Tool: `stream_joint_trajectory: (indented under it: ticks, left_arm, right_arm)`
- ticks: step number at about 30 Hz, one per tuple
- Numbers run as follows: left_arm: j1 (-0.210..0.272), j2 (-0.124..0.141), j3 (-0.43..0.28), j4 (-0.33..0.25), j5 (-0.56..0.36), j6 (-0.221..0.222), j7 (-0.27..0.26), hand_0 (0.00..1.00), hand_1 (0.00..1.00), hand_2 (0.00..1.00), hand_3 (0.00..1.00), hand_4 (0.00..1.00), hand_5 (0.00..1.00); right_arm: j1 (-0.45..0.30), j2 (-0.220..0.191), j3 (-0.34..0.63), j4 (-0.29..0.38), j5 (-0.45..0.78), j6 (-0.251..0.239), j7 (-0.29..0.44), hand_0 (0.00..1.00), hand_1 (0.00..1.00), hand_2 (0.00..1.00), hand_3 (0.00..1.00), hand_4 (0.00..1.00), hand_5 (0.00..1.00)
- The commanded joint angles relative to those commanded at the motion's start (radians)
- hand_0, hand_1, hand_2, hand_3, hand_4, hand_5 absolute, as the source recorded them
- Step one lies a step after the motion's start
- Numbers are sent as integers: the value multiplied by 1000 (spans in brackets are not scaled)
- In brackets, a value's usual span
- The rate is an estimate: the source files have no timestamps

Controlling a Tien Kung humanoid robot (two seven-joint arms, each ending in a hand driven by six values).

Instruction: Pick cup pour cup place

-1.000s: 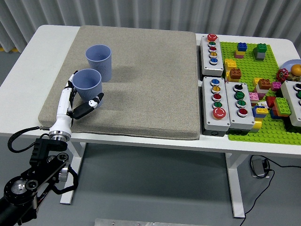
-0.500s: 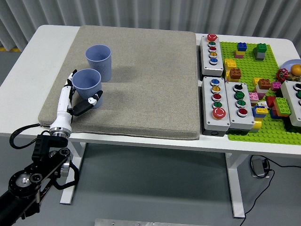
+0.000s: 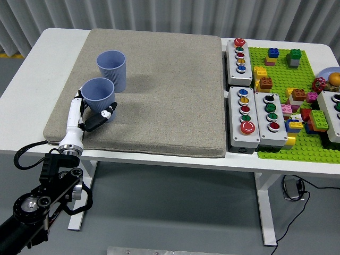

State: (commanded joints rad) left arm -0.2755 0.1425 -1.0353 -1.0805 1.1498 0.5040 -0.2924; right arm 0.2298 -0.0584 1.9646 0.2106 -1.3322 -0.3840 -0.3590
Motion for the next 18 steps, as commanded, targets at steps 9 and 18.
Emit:
stream_joint_trajectory:
  ticks: [9,18]
  left_arm:
    - [-1,-5,-2,12,-17,22,-5,683,626,641,652,849,262]
    - [0,-7,3,6,-24,48,-14,638,575,588,564,823,242]
  right_arm:
    - [2,1,2,0,-2,-1,-2,670,550,496,542,33,393]
    - [2,1,2,0,-2,-1,-2,670,550,496,542,34,394]
